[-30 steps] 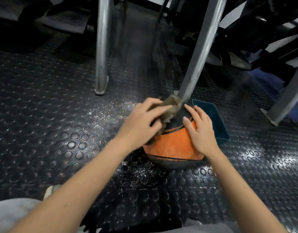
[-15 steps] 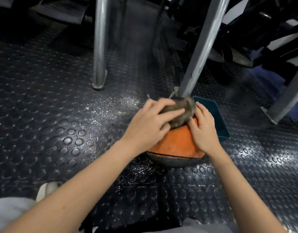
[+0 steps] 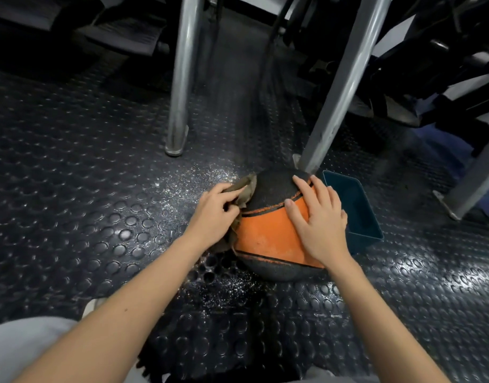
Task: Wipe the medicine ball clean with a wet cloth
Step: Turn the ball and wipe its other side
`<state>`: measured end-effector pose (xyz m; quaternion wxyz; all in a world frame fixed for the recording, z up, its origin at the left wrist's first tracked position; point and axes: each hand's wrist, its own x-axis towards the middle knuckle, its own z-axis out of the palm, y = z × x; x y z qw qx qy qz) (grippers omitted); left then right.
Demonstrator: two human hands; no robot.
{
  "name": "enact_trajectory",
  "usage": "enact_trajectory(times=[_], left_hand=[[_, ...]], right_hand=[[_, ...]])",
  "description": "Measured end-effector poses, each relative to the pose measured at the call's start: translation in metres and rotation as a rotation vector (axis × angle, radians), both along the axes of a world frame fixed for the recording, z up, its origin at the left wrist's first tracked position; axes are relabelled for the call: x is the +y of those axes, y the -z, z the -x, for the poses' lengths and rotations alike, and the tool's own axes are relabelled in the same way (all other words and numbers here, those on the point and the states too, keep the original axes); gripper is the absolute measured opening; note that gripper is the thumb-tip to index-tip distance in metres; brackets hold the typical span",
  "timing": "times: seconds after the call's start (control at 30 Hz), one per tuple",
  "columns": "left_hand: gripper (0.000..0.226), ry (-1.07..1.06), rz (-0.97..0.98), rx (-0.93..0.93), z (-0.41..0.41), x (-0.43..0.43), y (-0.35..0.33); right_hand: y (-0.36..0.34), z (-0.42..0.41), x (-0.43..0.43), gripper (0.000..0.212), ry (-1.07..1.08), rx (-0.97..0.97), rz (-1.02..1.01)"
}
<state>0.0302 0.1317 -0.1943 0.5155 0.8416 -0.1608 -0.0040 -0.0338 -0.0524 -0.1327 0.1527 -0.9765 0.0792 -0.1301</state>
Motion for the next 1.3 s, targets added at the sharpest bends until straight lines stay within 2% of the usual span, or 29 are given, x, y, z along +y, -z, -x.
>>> enact_trajectory(times=[0.07, 0.13, 0.2, 0.27, 0.33, 0.4, 0.57, 0.6, 0.67, 0.73, 0.83, 0.93, 1.03, 1.1, 1.17, 1.3], left_hand=[[0.04, -0.028, -0.067, 0.068, -0.003, 0.005, 0.005], [0.035, -0.071, -0.025, 0.054, -0.004, 0.004, -0.004], [0.032, -0.104, 0.073, -0.073, 0.002, -0.005, -0.032], [0.036, -0.051, 0.103, -0.231, 0.011, -0.016, -0.054], [0.042, 0.059, -0.03, -0.307, 0.021, -0.024, -0.054], [0.045, 0.122, -0.146, -0.263, 0.024, -0.022, -0.035], [0.042, -0.002, -0.284, 0.054, 0.003, 0.012, 0.008], [0.042, -0.013, -0.256, 0.067, 0.002, 0.012, 0.008], [0.042, -0.029, -0.113, -0.053, 0.004, 0.0, -0.01], [0.042, 0.01, -0.028, -0.257, 0.013, -0.019, -0.037], [0.046, 0.132, -0.143, -0.461, 0.025, -0.031, -0.043], [0.047, 0.161, -0.193, -0.411, 0.022, -0.025, -0.021], [0.047, 0.092, -0.126, -0.21, 0.011, -0.015, -0.005], [0.047, 0.019, -0.166, -0.061, 0.003, -0.003, 0.006], [0.046, -0.025, -0.171, -0.037, -0.001, 0.002, 0.005], [0.045, 0.026, -0.036, -0.336, 0.009, -0.02, -0.039]], right_hand=[[0.002, 0.004, -0.003, 0.052, 0.002, -0.014, -0.016], [0.003, 0.006, -0.005, 0.059, 0.008, -0.033, -0.038], [0.002, 0.006, -0.006, 0.057, 0.017, -0.039, -0.058], [0.002, 0.004, -0.01, 0.048, 0.031, -0.039, -0.066], [0.002, 0.003, -0.012, 0.047, 0.029, -0.04, -0.069], [0.003, 0.003, -0.012, 0.047, 0.013, -0.034, -0.077], [0.003, 0.006, -0.017, 0.056, 0.006, -0.055, -0.11], [0.005, 0.008, -0.02, 0.059, 0.006, -0.067, -0.126], [0.007, 0.008, -0.026, 0.061, 0.013, -0.084, -0.16], [0.008, 0.006, -0.029, 0.061, 0.03, -0.085, -0.19], [0.008, 0.004, -0.033, 0.062, 0.029, -0.083, -0.19], [0.009, 0.006, -0.033, 0.064, 0.016, -0.068, -0.16], [0.007, 0.004, -0.027, 0.064, 0.015, -0.059, -0.126], [0.008, 0.004, -0.025, 0.064, -0.001, -0.073, -0.12], [0.01, 0.006, -0.027, 0.062, -0.018, -0.093, -0.118], [0.011, 0.006, -0.028, 0.061, -0.013, -0.1, -0.122]])
